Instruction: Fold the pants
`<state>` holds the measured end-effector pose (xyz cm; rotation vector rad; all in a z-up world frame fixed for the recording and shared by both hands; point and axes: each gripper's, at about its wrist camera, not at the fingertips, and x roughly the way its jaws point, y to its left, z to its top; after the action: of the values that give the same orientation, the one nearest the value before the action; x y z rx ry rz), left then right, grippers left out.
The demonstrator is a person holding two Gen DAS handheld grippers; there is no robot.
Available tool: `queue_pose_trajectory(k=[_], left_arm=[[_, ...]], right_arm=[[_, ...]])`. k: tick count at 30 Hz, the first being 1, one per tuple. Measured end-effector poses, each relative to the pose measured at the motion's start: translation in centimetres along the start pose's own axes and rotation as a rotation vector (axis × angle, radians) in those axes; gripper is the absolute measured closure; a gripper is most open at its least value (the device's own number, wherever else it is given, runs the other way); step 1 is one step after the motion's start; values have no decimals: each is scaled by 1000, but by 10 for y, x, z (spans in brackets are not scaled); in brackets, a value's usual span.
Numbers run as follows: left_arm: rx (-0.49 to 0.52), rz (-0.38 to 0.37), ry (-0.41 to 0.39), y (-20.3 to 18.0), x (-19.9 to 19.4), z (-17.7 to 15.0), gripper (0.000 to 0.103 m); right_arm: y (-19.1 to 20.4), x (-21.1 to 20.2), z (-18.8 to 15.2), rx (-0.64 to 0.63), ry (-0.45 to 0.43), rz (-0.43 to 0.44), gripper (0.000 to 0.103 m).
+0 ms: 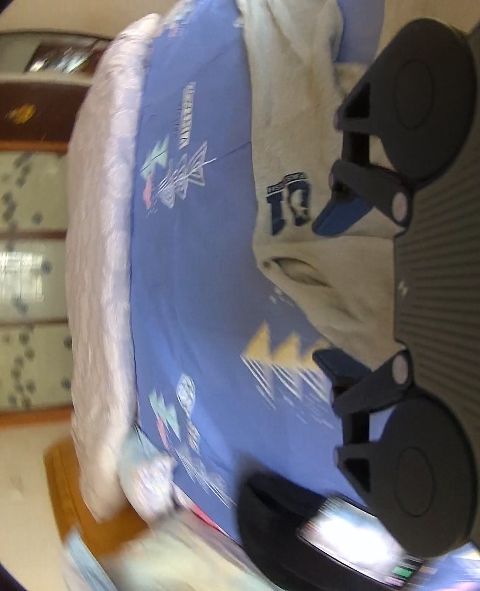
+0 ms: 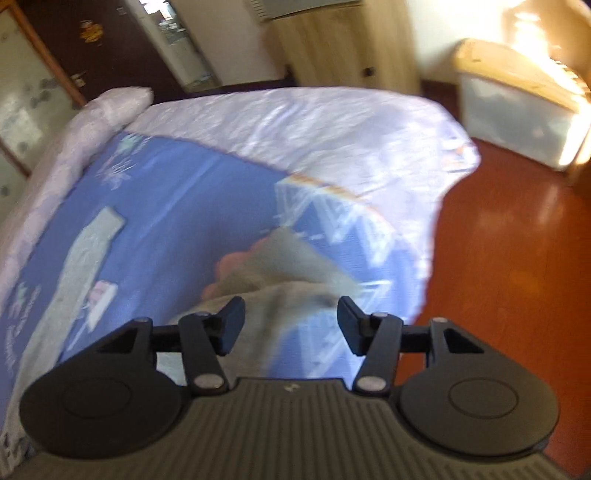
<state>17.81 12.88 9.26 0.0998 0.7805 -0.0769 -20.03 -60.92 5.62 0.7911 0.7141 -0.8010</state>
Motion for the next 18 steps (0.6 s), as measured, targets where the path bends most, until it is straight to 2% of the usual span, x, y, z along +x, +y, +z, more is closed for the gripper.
queue_pose_trajectory(k=[1, 3, 4, 5, 7, 9, 13, 15, 18], left_arm=[[39, 9, 11, -6, 18, 5, 28], [83, 52, 46, -12, 48, 8, 43], [86, 67, 73, -15, 63, 9, 73], [75, 59, 97, -15, 73, 9, 93], [39, 53, 85, -14, 73, 8, 94], [59, 24, 20, -19, 55, 4, 94], [150, 4, -40, -35, 26, -3, 94], [187, 5, -56, -41, 18, -4, 94], [206, 10, -61, -44, 12, 1, 94]], right_arm=[[-5, -8, 3, -4, -24, -44, 46], [-12, -27, 13, 28, -131, -176, 48], [-11, -34, 20, 52, -179, -203, 52], [-5, -39, 28, 72, -206, -181, 54], [22, -36, 44, 82, -193, -52, 54], [69, -20, 58, 41, -121, 98, 54], [187, 51, 70, -52, 52, 311, 54], [244, 96, 73, -71, 129, 362, 54], [300, 163, 77, -42, 212, 297, 54]])
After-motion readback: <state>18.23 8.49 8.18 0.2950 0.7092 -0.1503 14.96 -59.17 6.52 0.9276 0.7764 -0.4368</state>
